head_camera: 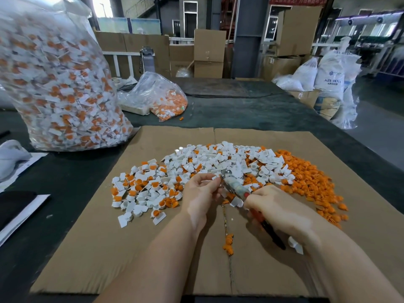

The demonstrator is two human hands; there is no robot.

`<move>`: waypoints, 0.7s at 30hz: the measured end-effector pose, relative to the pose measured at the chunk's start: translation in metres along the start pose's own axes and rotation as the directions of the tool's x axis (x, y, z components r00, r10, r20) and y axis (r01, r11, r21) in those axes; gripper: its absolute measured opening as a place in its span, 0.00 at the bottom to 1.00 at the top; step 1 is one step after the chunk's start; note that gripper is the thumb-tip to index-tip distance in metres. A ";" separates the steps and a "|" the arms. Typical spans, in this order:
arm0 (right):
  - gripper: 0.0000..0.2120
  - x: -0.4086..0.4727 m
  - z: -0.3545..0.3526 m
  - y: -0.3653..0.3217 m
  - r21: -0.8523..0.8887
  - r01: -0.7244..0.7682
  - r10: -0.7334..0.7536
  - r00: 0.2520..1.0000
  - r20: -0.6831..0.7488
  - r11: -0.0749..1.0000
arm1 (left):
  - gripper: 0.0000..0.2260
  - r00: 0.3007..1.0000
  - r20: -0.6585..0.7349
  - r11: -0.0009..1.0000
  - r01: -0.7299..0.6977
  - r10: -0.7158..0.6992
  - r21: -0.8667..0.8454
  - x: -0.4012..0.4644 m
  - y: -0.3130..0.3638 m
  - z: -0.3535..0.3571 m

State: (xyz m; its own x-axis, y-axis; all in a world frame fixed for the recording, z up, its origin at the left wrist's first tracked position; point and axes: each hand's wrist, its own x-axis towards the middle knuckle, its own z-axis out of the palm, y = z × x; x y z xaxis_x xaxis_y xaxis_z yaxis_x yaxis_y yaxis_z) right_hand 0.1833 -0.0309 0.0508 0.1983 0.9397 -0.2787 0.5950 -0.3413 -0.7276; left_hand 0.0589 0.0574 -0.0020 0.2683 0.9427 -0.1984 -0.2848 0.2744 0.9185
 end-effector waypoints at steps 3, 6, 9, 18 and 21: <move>0.11 0.000 -0.001 0.001 0.041 -0.022 0.021 0.999 0.034 0.999 | 0.09 1.000 0.003 1.000 0.008 -0.008 -0.002 0.000 0.000 0.001; 0.10 -0.002 0.000 -0.001 0.047 -0.016 0.013 0.997 0.073 0.999 | 0.09 1.000 -0.019 1.000 0.012 -0.012 0.013 0.002 -0.001 -0.001; 0.11 -0.004 0.003 -0.005 -0.091 0.035 -0.032 0.999 0.039 0.995 | 0.09 0.999 -0.034 1.000 0.019 -0.018 0.020 0.003 -0.003 -0.002; 0.13 0.003 0.016 -0.001 -0.304 0.038 -0.064 0.995 -0.074 0.952 | 0.06 0.999 -0.043 0.998 0.014 -0.011 0.062 0.000 -0.003 -0.004; 0.13 0.005 0.019 0.003 -0.304 0.051 -0.094 0.988 -0.126 0.951 | 0.06 0.999 -0.054 0.997 -0.001 0.005 0.077 -0.001 -0.003 -0.003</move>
State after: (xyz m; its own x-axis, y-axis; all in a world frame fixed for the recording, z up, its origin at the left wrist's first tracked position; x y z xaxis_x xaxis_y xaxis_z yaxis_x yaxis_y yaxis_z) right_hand 0.1712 -0.0276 0.0350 0.2385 0.9627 -0.1280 0.8130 -0.2700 -0.5158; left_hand 0.0566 0.0564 -0.0057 0.2164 0.9531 -0.2118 -0.2133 0.2578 0.9423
